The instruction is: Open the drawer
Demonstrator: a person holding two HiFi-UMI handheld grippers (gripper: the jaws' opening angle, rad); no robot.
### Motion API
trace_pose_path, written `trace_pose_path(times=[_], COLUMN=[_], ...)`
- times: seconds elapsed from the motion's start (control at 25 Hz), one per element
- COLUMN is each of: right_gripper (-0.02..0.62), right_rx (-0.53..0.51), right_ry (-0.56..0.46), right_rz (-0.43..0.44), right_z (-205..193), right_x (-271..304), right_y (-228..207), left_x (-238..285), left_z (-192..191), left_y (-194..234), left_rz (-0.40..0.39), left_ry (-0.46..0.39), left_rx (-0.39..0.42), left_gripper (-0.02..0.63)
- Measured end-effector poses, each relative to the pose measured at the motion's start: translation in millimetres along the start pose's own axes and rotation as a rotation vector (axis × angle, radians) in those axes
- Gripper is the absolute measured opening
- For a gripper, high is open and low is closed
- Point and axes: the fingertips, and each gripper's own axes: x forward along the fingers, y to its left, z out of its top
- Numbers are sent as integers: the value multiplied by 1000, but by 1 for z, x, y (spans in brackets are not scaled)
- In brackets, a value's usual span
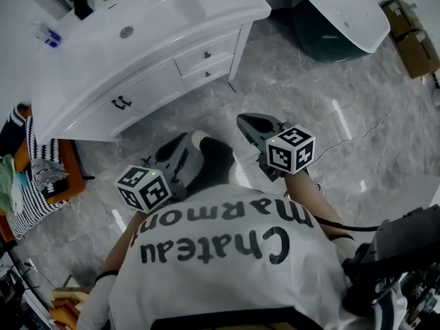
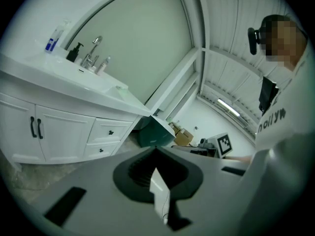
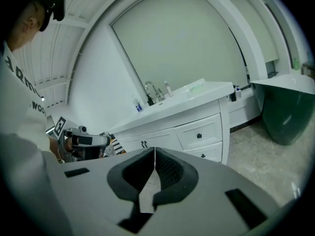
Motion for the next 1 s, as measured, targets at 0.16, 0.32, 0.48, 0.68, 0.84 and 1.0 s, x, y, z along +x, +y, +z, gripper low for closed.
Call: trace_pose_path(times=[0.16,0.32,0.48,0.68,0.84,1.0], right_gripper=[9,9,9,10,9,9], right_rx=[58,78,68,72,97,131], right_ry=[7,41,110,156,187,196], right_rz=[-32,-45,-58,-57,-30,-48], right_z=[11,16,9,9,9,3], right_x=[17,48,84,134,176,205], right_y=[-29,-59,-89,-124,-147,-171], left_x=[36,71,89,89,89,97], left_z=[8,17,24,28,27,22], left_y=[13,30,60,106,138,159], left_rz=[-77,-119,-88,2,63,75], left_ry=[36,59,67,59,62,90], left_rx=[-15,-25,-27,-75,-68,-42], left_gripper=[-8,-8,-8,-8,-8,-8])
